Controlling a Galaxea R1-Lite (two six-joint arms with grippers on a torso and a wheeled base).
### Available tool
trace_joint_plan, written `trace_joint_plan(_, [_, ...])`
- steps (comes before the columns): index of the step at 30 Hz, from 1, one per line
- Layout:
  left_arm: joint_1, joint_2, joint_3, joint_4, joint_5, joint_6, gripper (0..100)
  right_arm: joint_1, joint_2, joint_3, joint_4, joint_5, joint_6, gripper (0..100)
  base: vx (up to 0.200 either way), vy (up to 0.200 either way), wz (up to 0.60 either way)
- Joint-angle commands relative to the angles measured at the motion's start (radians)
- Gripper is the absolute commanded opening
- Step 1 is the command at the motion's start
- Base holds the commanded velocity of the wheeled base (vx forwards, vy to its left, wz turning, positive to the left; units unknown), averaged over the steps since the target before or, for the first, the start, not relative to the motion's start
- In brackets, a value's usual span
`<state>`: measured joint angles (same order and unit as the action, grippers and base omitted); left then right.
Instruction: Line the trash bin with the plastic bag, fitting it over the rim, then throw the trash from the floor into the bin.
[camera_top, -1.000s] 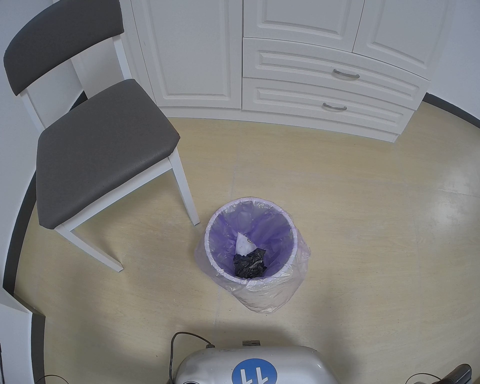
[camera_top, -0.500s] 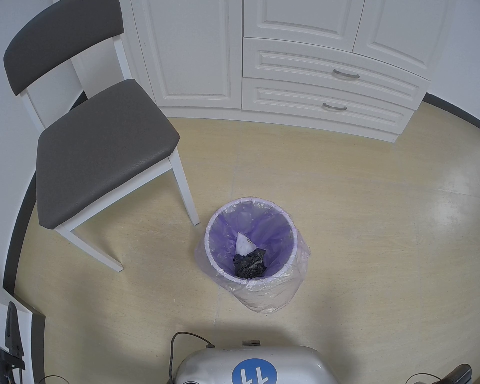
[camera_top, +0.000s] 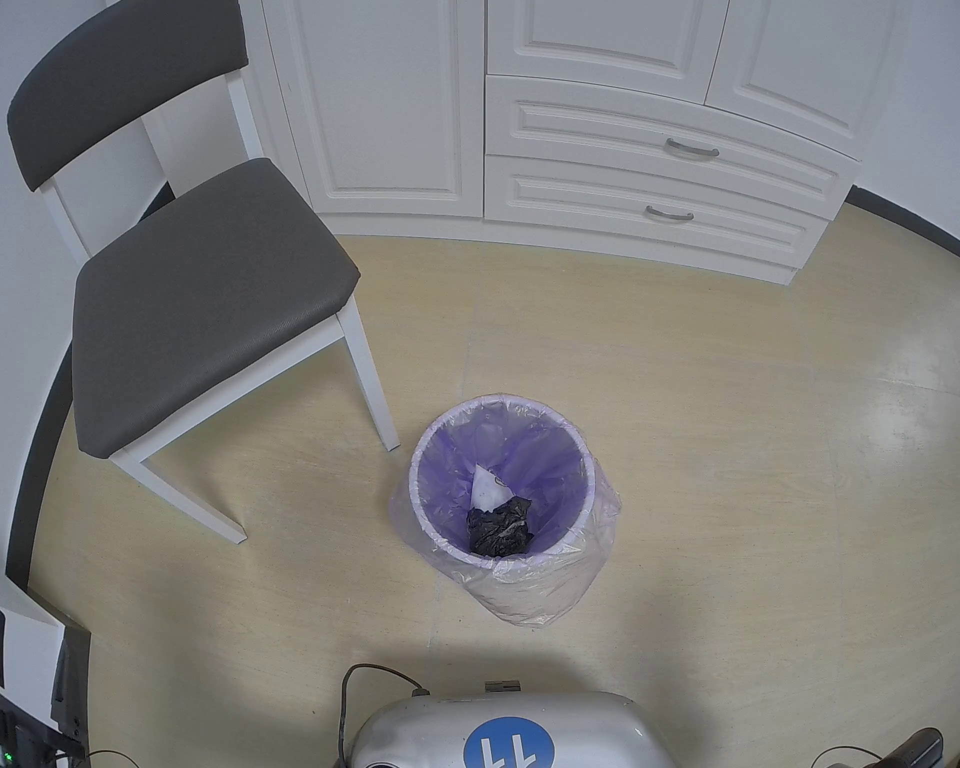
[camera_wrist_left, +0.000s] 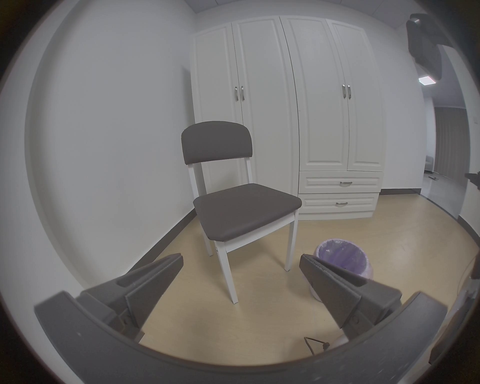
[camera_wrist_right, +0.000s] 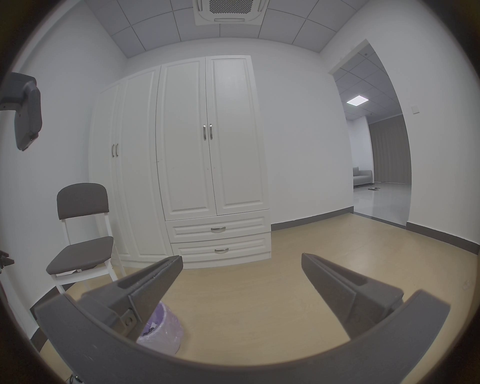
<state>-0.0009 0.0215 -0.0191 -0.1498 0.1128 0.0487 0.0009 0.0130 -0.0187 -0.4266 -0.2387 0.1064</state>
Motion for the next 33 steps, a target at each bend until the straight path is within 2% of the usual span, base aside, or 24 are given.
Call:
trace_joint_plan(1, [0.001,-0.021,0.019,0.006,0.001,0.0,100,0.001,-0.013,0.011,0.0,0.001,-0.001,100,0.0,0.0,0.0])
trace_joint_plan(4, [0.001,-0.021,0.019,0.073,0.002,-0.003,100,-0.001,-0.013,0.016,0.0,-0.001,0.003,100,0.0,0.0,0.0])
trace_joint_plan(22, [0.001,-0.02,0.019,0.095,-0.007,-0.006,100,0.001,-0.013,0.017,0.012,-0.007,0.001,100,0.0,0.0,0.0])
trace_joint_plan(28, [0.001,-0.017,0.019,0.127,-0.097,-0.043,100,0.001,-0.013,0.017,0.017,-0.01,0.001,100,0.0,0.0,0.0])
trace_joint_plan(30, [-0.001,-0.02,0.01,0.188,-0.11,-0.038,100,-0.001,-0.013,0.019,0.022,-0.008,0.001,100,0.0,0.0,0.0])
trace_joint_plan(33, [-0.001,-0.021,0.013,0.164,-0.113,-0.035,100,-0.001,-0.013,0.019,0.077,-0.008,-0.004,100,0.0,0.0,0.0])
